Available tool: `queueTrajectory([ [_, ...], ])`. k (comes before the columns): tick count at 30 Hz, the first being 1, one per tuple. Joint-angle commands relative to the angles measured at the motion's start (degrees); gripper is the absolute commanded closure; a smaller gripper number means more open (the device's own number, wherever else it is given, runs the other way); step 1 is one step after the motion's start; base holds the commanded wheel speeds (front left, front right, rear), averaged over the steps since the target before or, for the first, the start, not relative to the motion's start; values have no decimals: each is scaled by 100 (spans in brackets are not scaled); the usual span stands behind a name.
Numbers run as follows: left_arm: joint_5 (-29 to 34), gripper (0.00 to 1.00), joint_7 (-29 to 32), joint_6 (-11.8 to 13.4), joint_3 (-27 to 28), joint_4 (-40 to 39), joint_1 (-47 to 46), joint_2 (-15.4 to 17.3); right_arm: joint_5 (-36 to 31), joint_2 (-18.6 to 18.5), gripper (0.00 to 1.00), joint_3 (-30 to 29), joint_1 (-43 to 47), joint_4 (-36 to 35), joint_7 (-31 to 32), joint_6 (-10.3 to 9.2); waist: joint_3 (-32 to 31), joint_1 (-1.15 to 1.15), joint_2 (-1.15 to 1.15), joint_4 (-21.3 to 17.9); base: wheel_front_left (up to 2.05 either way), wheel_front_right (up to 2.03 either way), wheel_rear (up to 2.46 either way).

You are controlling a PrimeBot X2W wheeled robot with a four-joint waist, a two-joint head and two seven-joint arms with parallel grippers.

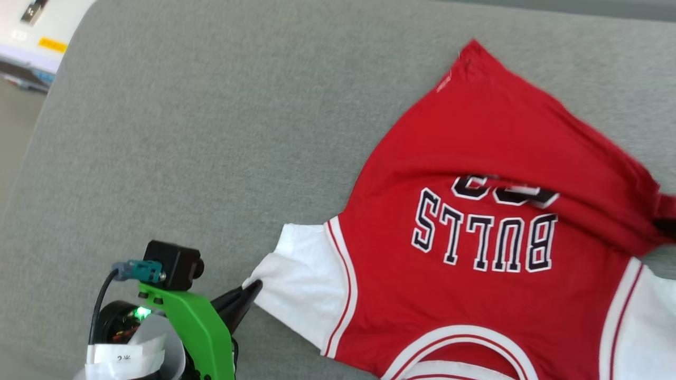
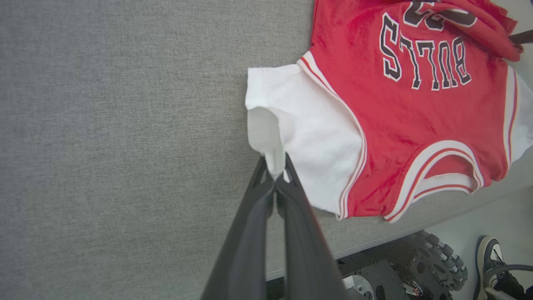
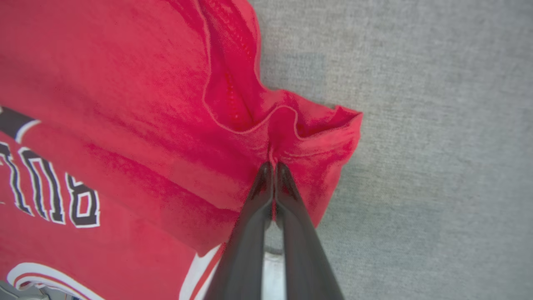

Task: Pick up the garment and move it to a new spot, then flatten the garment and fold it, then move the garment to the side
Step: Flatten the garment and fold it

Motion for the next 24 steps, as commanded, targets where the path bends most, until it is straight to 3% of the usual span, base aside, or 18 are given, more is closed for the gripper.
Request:
queueTrajectory([
  [1, -43, 100, -18, 49, 43, 8, 89, 20, 18, -12, 100, -72, 218, -120, 26, -4, -493, 0, 0, -437, 0, 0, 0],
  [8, -108, 100, -82, 149, 77, 35, 303, -12, 102, 128, 100, -515, 1286, -785, 167, -4, -888, 0, 0, -649, 0, 0, 0],
  [18, -136, 100, -204, 163, -15, 120, 483, -122, 32, 865, 100, -1417, 2832, -1603, 185, -4, -1134, 0, 0, -713, 0, 0, 0],
  [24, -141, 100, -271, 128, -69, 164, 477, -188, -51, 1159, 100, -1539, 3252, -1789, 79, -4, -1147, 0, 0, -705, 0, 0, 0],
])
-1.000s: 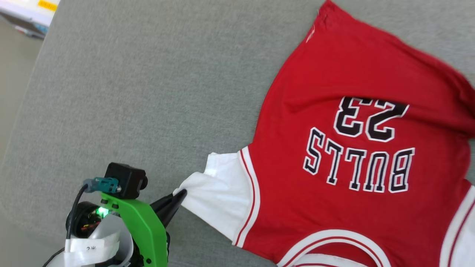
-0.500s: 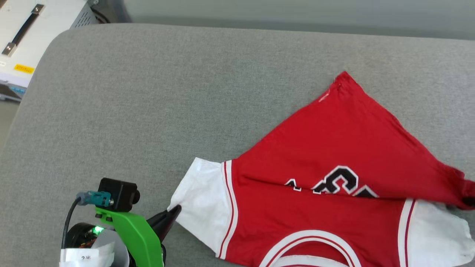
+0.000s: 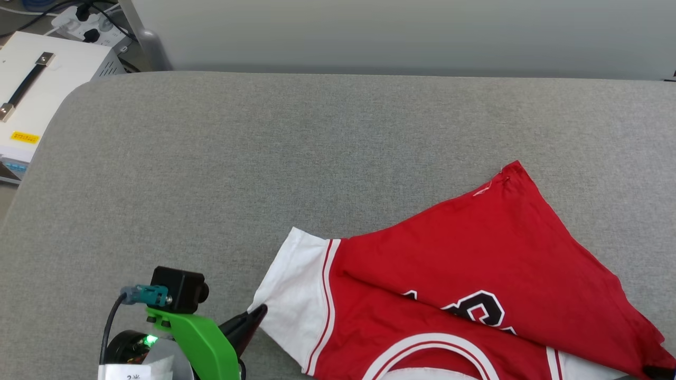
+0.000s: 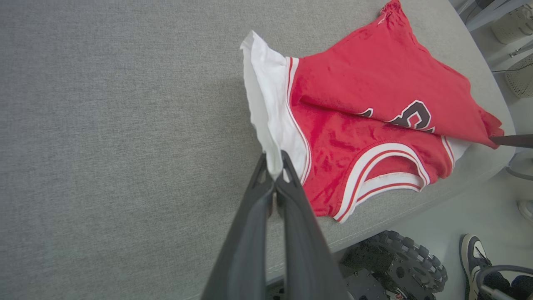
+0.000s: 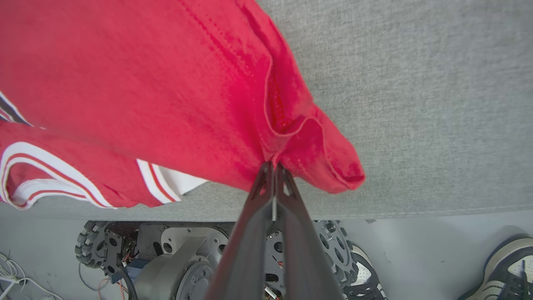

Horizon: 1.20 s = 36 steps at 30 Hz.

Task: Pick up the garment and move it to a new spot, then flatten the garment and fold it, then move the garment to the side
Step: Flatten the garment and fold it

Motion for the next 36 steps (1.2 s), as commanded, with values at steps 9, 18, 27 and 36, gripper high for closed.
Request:
queueTrajectory([
  [9, 40, 100, -110, -58, -40, 54, -78, -49, 173, -202, 0, 297, -272, -563, 24, -4, 98, 1, 0, 111, 0, 0, 0],
  [18, 139, 100, -85, -118, -97, -124, -249, -4, 197, -319, 0, 700, -1401, -1274, 581, -4, 528, 1, 0, 448, 0, 0, 0],
  [27, 245, 100, -120, -237, -211, -308, -522, -60, -206, -431, 0, 1114, -2867, -489, 714, -4, 1244, 1, 0, 940, 0, 0, 0],
  [36, 305, 100, -215, -373, -365, -220, -758, -211, -563, -704, 0, 1480, -3721, 480, 537, -4, 1647, 1, 0, 1294, 0, 0, 0],
])
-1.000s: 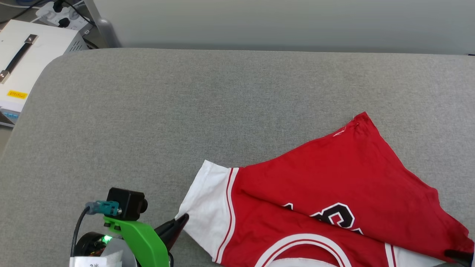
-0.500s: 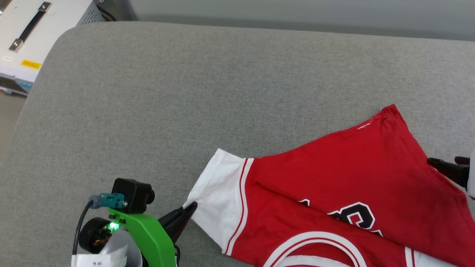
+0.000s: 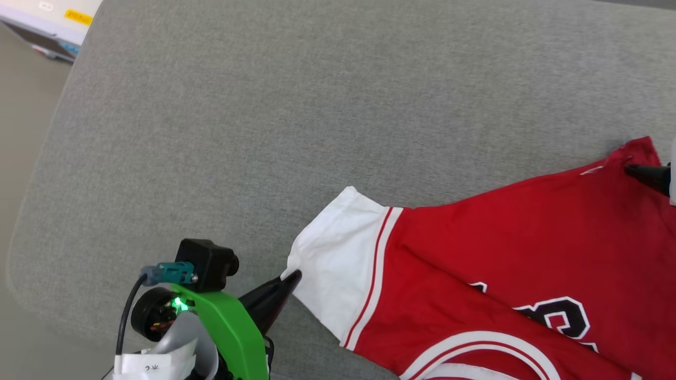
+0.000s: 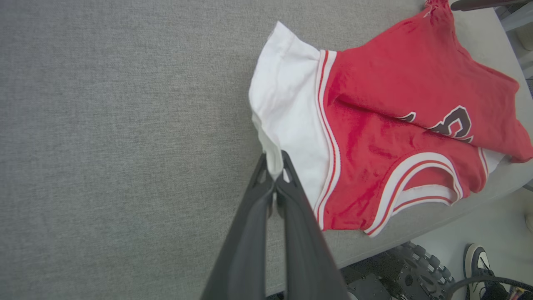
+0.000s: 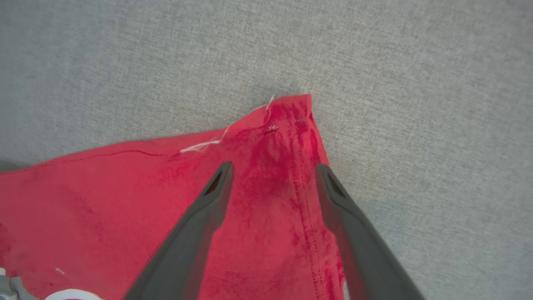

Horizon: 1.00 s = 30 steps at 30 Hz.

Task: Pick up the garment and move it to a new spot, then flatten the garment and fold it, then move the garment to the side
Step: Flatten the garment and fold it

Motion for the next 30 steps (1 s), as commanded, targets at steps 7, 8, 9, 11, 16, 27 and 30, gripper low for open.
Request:
queueTrajectory([
  [7, 52, 100, -84, -111, -133, 93, -166, -179, -179, -247, 0, 325, -156, 561, -178, -4, 334, 0, 0, 380, 0, 0, 0],
  [8, 61, 100, -91, -114, -138, 112, -171, -178, -187, -267, 0, 360, -145, 630, -196, -4, 342, 0, 0, 392, 0, 0, 0],
  [9, 70, 100, -98, -118, -142, 129, -176, -176, -188, -284, 0, 402, -129, 696, -205, -4, 349, 0, 0, 402, 0, 0, 0],
  [11, 81, 100, -107, -123, -152, 151, -185, -177, -161, -320, 0, 499, -100, 789, -203, -4, 357, 0, 0, 417, 0, 0, 0],
  [16, 76, 100, -117, -124, -164, 186, -204, -187, -72, -401, 57, 714, 28, 1001, -168, -4, 342, 0, 0, 443, 0, 0, 0],
  [27, 48, 100, -152, -80, -103, 235, -202, -159, 161, -380, 100, 770, -77, 1147, -965, -4, 62, 0, 0, 355, 0, 0, 0],
  [30, 40, 100, -177, -60, -68, 230, -206, -154, 289, -403, 100, 821, -130, 1152, -1282, -4, -107, 0, 0, 267, 0, 0, 0],
])
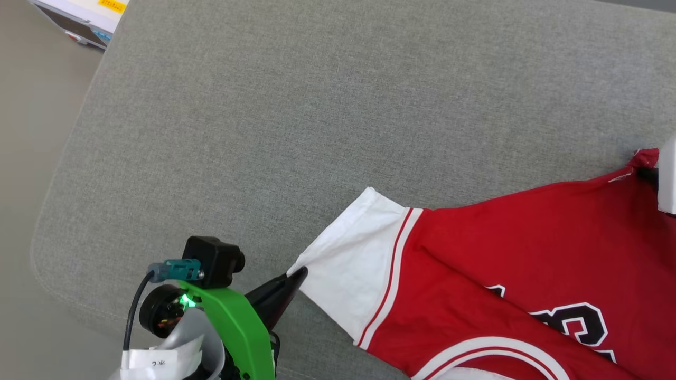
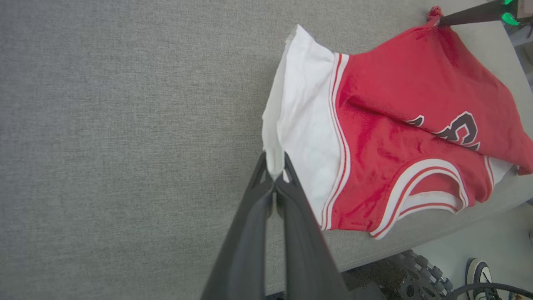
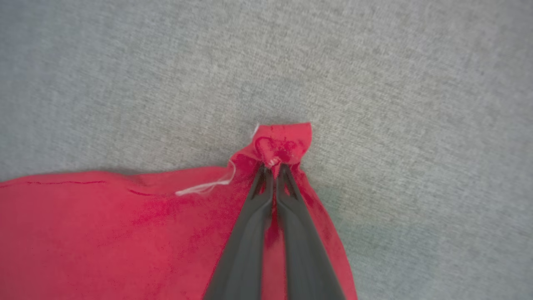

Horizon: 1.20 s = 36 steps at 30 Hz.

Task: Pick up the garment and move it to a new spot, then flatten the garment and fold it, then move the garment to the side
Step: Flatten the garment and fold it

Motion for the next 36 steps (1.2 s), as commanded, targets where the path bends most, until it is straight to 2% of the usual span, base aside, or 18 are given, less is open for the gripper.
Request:
queueTrajectory([
  [1, 35, 100, -55, 36, 49, 6, -93, 7, 96, 55, 100, 69, 0, 45, -148, -3, -205, 0, 0, -126, 0, 0, 0],
  [6, 18, 100, -74, 105, 174, -14, -103, 64, 370, -76, 100, 145, 4, -51, -610, -3, -570, 0, 0, -325, 0, 0, 0],
  [13, 60, 100, -126, 199, 395, -134, -195, 180, 692, -144, 100, -85, 9, -310, -926, -3, -1037, 0, 0, -648, 0, 0, 0],
  [18, 74, 100, -237, 290, 677, -285, -411, 220, 840, -276, 100, -140, 132, -746, -1006, -3, -1347, 0, 0, -896, 0, 0, 0],
  [21, 91, 100, -382, 413, 1113, -474, -869, 273, 933, -286, 100, -294, 191, -1430, -1045, -3, -1680, 0, 0, -1235, 0, 0, 0],
  [28, 347, 100, -614, 552, 1469, -597, -1456, 319, 990, -236, 100, -524, 242, -2062, -1131, -3, -1823, 0, 0, -1473, 0, 0, 0],
  [36, 760, 100, -674, 682, 1627, -792, -2372, 393, 774, -160, 100, -818, 102, -2592, -1677, -3, -1782, 0, 0, -1680, 0, 0, 0],
])
